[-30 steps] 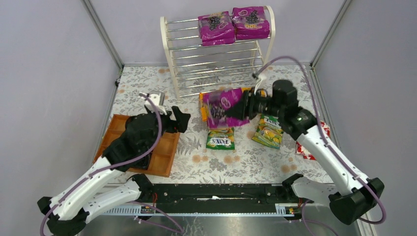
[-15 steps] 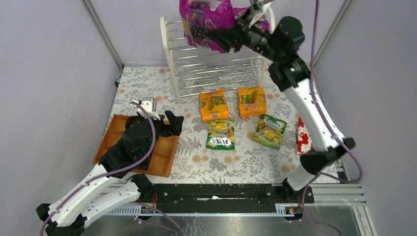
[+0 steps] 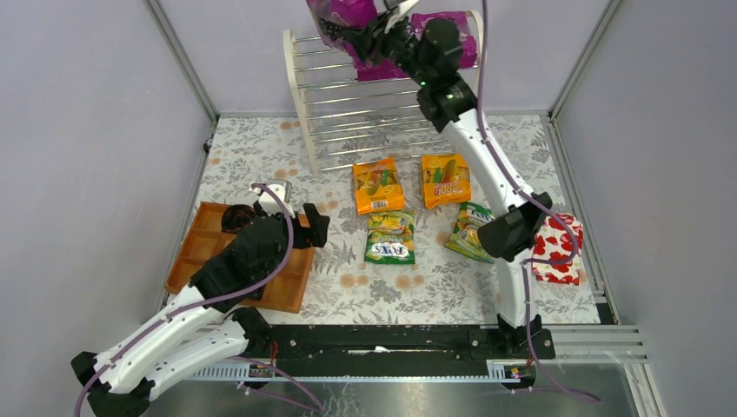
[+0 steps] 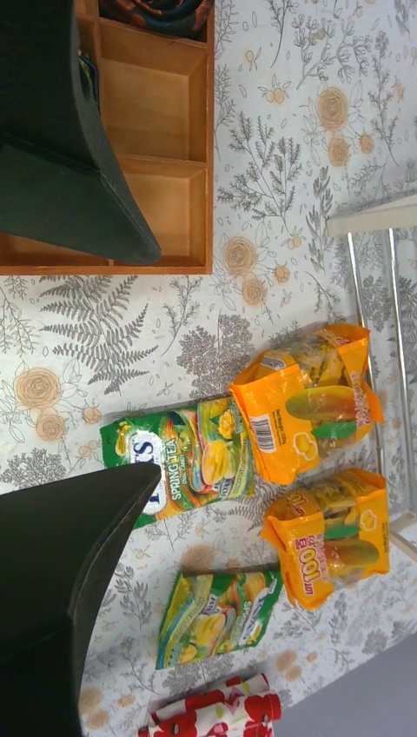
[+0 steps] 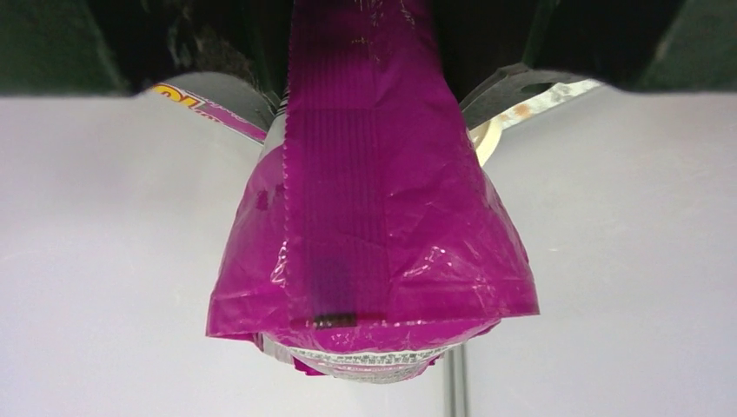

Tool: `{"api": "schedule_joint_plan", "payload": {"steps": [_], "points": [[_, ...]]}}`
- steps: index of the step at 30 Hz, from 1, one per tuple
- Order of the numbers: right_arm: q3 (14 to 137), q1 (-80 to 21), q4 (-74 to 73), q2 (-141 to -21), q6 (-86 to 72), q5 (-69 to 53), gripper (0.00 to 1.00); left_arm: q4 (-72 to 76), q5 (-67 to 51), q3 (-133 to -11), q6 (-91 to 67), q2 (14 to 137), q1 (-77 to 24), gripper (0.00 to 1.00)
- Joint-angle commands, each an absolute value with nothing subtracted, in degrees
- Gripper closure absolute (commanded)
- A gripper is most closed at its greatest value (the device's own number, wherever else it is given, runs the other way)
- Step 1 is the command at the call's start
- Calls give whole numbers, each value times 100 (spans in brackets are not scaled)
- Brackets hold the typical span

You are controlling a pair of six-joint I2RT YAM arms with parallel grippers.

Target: Place and organize the candy bags onto the shelf

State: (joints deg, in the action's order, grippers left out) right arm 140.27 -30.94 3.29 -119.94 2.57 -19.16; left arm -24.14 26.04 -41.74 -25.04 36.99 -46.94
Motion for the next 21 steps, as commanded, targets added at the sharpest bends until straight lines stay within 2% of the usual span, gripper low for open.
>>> {"api": "schedule_joint_plan", "payload": {"steps": [1, 8, 21], "points": [[14620, -3603, 1512, -12040, 1315, -1067, 51, -2184, 2645, -4101, -2485, 3857, -4675, 11], [15028, -4007, 1912, -12657, 2460, -113, 51, -2096, 2468, -4065, -2593, 3977, -4676, 10], [14902, -4201, 2368, -13019, 3881, 477, 50, -2137, 2537, -4032, -2475, 3956, -4674, 9]]}}
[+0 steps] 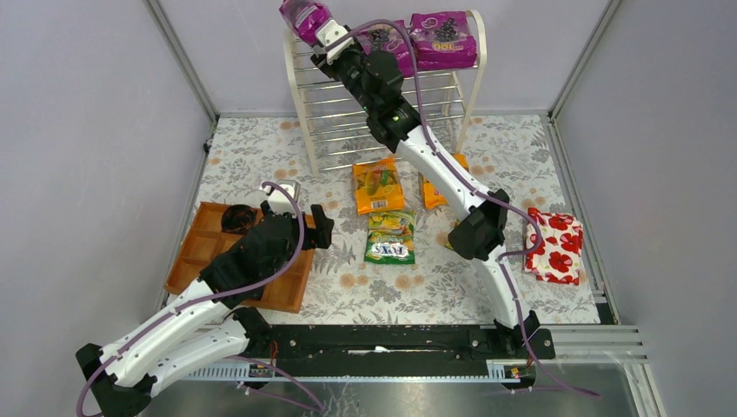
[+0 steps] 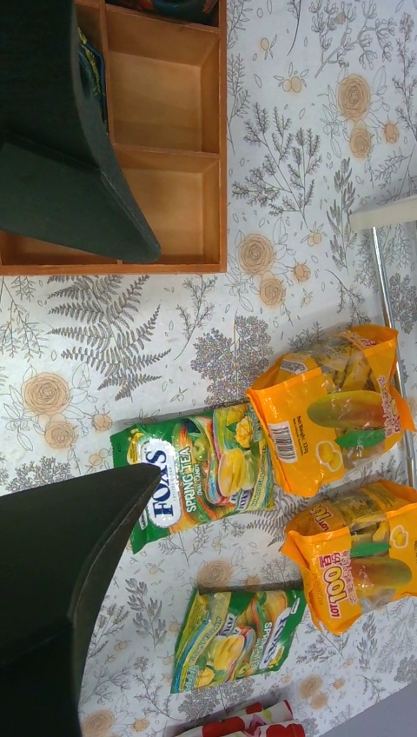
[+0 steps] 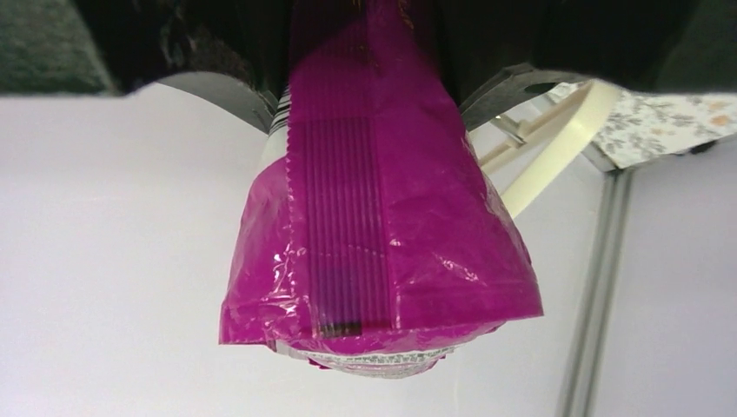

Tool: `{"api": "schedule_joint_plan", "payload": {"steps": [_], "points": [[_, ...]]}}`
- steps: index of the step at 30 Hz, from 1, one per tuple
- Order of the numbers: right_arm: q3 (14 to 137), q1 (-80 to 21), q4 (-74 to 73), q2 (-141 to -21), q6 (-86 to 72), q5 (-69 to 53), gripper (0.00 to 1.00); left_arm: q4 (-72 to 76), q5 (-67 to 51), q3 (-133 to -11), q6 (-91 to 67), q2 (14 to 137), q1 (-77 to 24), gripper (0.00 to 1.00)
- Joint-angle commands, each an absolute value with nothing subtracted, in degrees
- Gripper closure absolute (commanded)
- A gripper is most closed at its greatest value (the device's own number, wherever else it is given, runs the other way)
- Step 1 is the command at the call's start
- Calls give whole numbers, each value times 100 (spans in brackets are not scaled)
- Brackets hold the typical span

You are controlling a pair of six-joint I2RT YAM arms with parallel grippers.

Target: Place and organize the candy bags onto the shelf

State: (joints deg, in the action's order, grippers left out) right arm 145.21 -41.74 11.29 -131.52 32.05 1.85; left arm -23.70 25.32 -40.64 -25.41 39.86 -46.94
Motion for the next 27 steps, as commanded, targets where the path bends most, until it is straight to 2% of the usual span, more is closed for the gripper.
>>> {"api": "schedule_joint_plan", "payload": {"steps": [1, 16, 19, 23, 27], "points": [[14918, -4201, 2324, -13042, 3973, 400, 50, -2118, 2536, -4020, -2464, 3957, -4671, 9], [14783, -4232, 2322, -13465, 5226, 123, 41, -1909, 2501, -3911, -2268, 3750, -4676, 7], [14626, -4289, 2377, -13458, 5470, 187, 32, -1908, 2486, -3916, -2259, 3735, -4676, 7], [14594, -4332, 2139, -13388, 5532, 185, 13, -1899, 2466, -3894, -2268, 3714, -4669, 7], [14580, -4368, 1640, -13192, 5256, 267, 8, -1910, 2469, -3885, -2301, 3727, -4673, 7]]}}
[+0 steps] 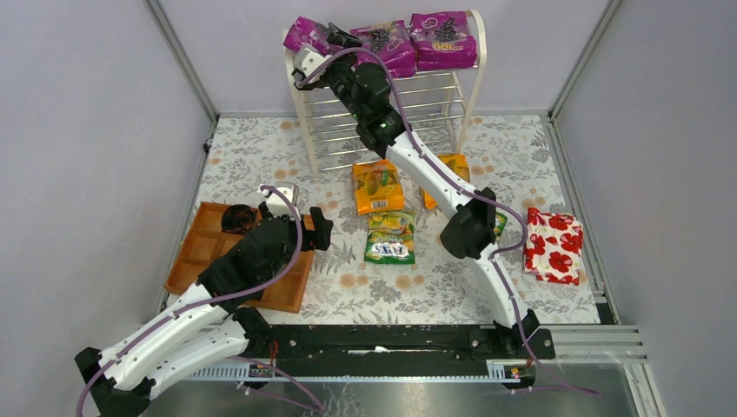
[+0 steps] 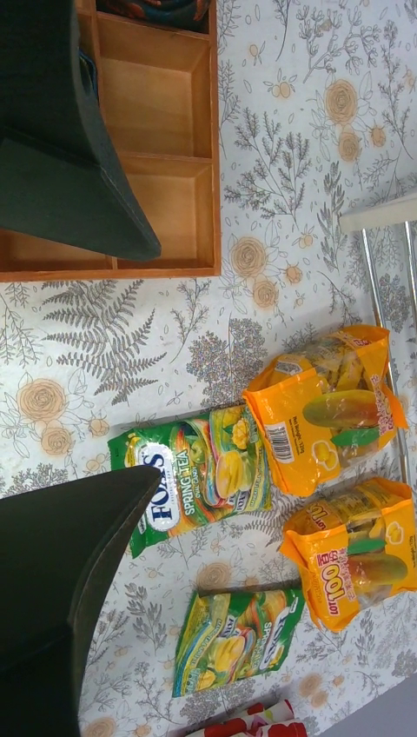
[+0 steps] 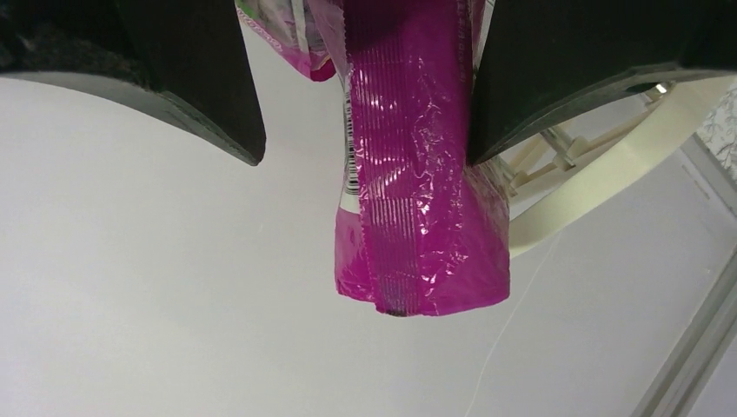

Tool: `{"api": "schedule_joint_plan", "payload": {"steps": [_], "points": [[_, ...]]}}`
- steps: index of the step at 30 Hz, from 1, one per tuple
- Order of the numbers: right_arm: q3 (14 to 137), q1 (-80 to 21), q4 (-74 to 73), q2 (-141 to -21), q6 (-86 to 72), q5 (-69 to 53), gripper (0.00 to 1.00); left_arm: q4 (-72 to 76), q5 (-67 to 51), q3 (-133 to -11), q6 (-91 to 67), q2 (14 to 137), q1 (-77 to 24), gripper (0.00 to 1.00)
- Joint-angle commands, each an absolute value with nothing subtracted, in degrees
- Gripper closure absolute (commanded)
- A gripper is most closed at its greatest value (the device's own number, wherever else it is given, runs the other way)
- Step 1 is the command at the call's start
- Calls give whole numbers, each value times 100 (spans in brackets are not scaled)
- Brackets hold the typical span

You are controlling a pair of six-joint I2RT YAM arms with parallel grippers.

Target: Place and organize the candy bags onto the shelf

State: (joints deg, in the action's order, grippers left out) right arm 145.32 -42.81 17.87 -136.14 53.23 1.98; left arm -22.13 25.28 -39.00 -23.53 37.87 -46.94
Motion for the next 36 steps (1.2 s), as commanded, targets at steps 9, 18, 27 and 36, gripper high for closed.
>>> {"api": "schedule_joint_plan", "payload": {"steps": [9, 18, 27, 36], "points": [[12900, -4476, 1470, -11847, 4286, 65, 0, -1929, 2390, -3907, -2389, 3731, -4676, 7], [11012, -4479, 1264, -10094, 1722, 368, 0, -2084, 2480, -4576, -2429, 3827, -4668, 6], [7466, -4469, 1134, -7648, -346, 1164, 0, -1929, 1395, -6160, -2412, 5142, -3790, 5], [5387, -4465, 503, -5923, -1055, 1094, 0, -1567, -424, -9122, -2626, 7056, -1832, 14]]}}
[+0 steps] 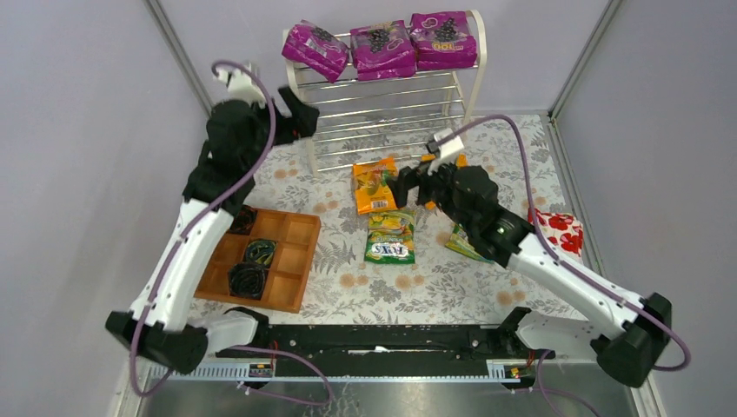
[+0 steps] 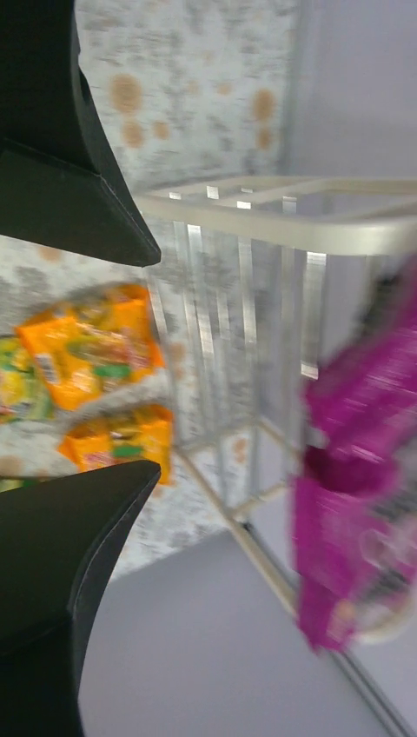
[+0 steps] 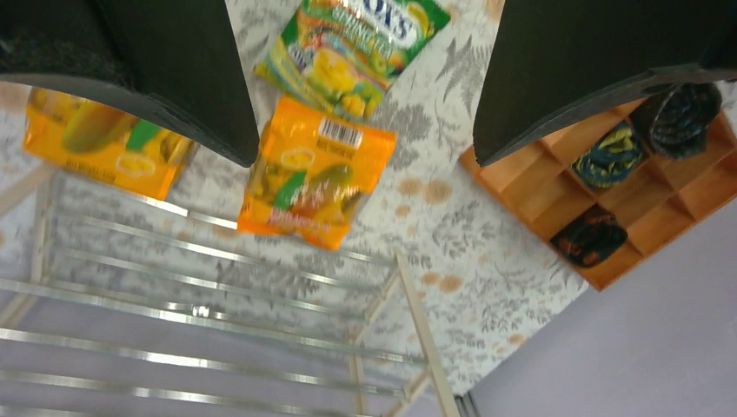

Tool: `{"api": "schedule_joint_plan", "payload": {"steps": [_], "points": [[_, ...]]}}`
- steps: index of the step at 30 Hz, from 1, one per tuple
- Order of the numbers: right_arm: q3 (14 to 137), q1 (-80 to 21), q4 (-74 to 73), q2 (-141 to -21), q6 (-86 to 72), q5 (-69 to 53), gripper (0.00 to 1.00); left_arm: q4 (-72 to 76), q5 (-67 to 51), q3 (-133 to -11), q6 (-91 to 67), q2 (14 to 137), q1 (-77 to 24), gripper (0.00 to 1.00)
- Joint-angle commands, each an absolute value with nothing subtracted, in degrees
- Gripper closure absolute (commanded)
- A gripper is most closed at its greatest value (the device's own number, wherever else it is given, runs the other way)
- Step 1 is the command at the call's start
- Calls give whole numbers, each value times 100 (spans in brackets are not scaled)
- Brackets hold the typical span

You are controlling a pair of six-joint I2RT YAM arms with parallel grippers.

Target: Place and organize the candy bags onto the shelf

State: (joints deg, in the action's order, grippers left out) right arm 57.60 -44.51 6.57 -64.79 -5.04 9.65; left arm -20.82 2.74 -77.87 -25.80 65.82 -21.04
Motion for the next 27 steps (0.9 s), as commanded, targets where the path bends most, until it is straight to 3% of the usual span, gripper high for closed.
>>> {"api": "schedule_joint_plan", "payload": {"steps": [1, 13, 16, 21, 27], "points": [[5294, -4465, 434, -5822, -1135, 1058, 0, -1548, -382, -9457, -2587, 7276, -1798, 14], [5042, -4473, -364, -5159, -1210, 730, 0, -1765, 460, -12544, -1846, 9725, -1716, 16], [5036, -4465, -486, -5004, -1075, 909, 0, -1637, 744, -12805, -1641, 9984, -1694, 19], [5003, -4470, -639, -4837, -879, 1169, 0, -1517, 735, -12678, -1718, 10163, -1602, 32], [4990, -4465, -628, -4777, -809, 1220, 0, -1405, 272, -12315, -1997, 10082, -1599, 61]]}}
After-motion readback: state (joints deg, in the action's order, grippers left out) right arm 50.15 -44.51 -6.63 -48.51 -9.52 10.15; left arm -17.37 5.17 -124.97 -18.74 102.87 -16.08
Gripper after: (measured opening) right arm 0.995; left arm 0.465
